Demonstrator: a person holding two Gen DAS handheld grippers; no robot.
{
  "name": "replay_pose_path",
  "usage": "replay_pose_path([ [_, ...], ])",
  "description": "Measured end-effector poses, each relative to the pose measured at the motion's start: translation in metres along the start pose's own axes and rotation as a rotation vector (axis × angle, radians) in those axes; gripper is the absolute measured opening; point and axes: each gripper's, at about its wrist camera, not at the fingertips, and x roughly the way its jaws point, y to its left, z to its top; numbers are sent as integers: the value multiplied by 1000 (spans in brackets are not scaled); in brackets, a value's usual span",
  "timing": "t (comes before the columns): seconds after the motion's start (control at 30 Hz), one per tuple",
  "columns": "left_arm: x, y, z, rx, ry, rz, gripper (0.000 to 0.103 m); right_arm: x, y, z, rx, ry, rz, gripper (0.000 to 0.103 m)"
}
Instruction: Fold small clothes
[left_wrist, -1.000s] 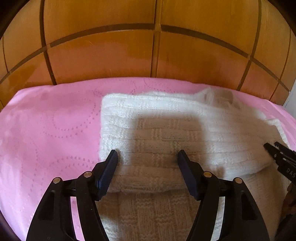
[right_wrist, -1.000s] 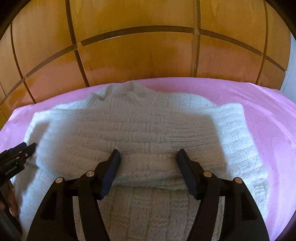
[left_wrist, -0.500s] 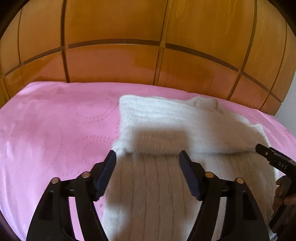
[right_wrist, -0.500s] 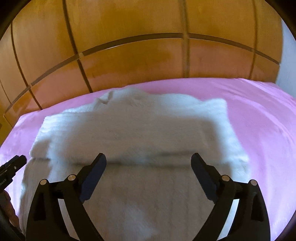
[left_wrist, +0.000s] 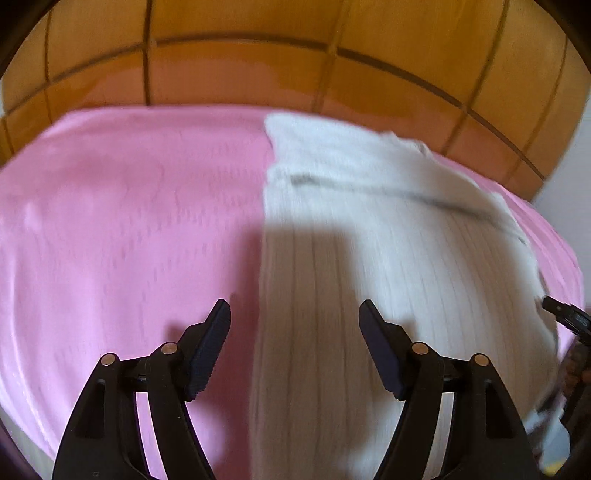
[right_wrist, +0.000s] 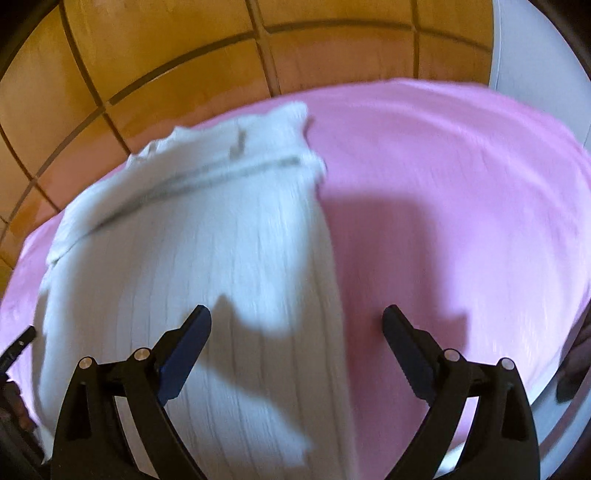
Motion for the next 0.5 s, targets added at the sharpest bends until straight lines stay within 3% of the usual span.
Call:
replay_pose_path([
  [0.1,-12,10,-22,20,42,-65,61,-13,-5,-27,4,55,64,90],
  [0.27,-35,21,-54,62,103,-169,47,-32,-4,-60,-19,131,129,68],
  [0.37,-40,23,-64,63,138,-220,33,-34,-3,-76,-28,179,148,49],
  [0.43,-40,21,-69,75,158,-230,12,-33,0,-85,-47,210,161,31],
  [0.5,-42,18,-69,86,148,-235,9,-33,3,-86,-67,225,174,15],
])
